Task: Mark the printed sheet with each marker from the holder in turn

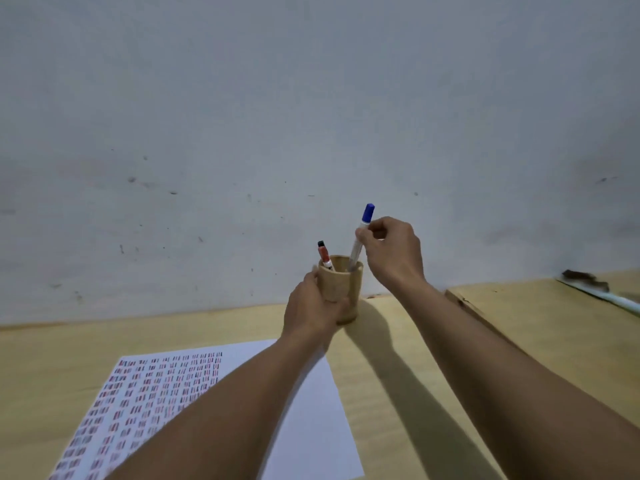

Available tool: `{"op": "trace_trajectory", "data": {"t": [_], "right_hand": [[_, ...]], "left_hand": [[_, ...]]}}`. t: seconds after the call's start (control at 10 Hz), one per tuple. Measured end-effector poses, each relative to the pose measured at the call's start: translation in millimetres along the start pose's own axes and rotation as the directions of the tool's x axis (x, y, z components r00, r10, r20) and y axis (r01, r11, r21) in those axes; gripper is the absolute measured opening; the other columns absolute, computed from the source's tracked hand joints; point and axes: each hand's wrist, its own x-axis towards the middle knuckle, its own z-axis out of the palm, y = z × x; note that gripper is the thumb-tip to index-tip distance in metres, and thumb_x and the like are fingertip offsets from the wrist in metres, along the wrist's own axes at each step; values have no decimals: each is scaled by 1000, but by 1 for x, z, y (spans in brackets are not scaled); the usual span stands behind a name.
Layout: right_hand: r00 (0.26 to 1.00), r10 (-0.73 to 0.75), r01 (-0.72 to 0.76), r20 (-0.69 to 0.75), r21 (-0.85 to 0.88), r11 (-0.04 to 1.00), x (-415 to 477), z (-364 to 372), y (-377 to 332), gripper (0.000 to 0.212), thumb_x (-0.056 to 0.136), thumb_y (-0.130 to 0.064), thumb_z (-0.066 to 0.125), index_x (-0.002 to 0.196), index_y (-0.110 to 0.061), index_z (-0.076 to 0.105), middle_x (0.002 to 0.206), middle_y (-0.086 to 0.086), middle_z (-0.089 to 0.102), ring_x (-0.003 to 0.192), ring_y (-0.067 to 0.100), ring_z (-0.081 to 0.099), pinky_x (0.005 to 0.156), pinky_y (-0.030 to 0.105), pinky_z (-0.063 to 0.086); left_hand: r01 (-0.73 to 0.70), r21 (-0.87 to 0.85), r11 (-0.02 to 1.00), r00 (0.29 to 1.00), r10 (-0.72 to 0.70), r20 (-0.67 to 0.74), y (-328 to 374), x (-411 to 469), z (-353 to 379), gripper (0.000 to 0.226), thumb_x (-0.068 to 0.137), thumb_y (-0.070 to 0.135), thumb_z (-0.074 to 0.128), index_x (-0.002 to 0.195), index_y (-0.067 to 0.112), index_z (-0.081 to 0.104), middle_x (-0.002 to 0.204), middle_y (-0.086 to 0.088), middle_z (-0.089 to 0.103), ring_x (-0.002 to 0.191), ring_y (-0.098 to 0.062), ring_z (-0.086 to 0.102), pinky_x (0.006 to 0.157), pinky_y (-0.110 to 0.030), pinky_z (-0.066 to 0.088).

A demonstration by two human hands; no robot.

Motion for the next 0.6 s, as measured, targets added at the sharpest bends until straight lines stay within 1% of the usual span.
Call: {"op": "trace_trajectory", "data": {"t": [0.1, 0.2, 0.3, 0.4, 0.5, 0.6], "right_hand": [[996, 46, -43, 71, -49, 998, 5, 10, 11, 14, 97, -24, 65, 84, -17, 67, 79, -5, 66, 69, 3, 59, 59, 19, 43], [980, 129, -108, 149, -141, 984, 5, 18, 17, 21, 93, -22, 69, 81, -6, 76, 83, 6, 74, 70, 15, 64, 58, 25, 45], [959, 203, -169, 198, -175, 970, 1, 22, 19, 25, 90, -22, 72, 89, 2, 79, 88, 19, 75, 69, 27, 65, 60, 31, 47], [956, 210, -177, 203, -168, 970, -3, 16, 18, 37, 90, -24, 72, 109, 8, 73, 94, 23, 73, 77, 34, 66, 67, 36, 51], [962, 208, -187, 178, -128, 974, -14, 1, 6, 51, 91, -26, 72, 136, -6, 60, 118, 14, 71, 102, 28, 68, 84, 37, 56], [977, 145, -147, 156, 4, 989, -35, -27, -14, 40, 89, -26, 71, 128, -15, 66, 89, 1, 70, 75, 14, 63, 71, 32, 50]], "left_hand": [[2, -1, 1000, 1000, -2, -31, -7, 6, 6, 56, 79, 29, 79, 130, 18, 56, 123, 0, 68, 105, -19, 64, 84, -32, 54], [2, -7, 1000, 1000, -2, -23, -8, 8, 7, 52, 79, 33, 79, 125, 19, 58, 117, 2, 69, 98, -16, 64, 79, -30, 54], [21, 2, 1000, 1000, -21, -7, -6, 9, 5, 53, 77, 36, 78, 123, 19, 58, 114, 3, 68, 99, -19, 66, 84, -36, 57], [32, 21, 999, 999, -32, 13, -3, 5, 3, 47, 81, 30, 76, 123, 19, 57, 118, 1, 68, 96, -19, 63, 83, -35, 54], [70, 22, 997, 998, -70, 3, 5, -4, -10, 59, 89, 24, 70, 141, 13, 46, 127, 0, 60, 108, -20, 60, 86, -31, 48], [71, -73, 995, 996, -74, -50, 16, -35, -29, 68, 92, 19, 66, 153, 17, 37, 145, -9, 55, 127, -24, 57, 91, -25, 43]]}}
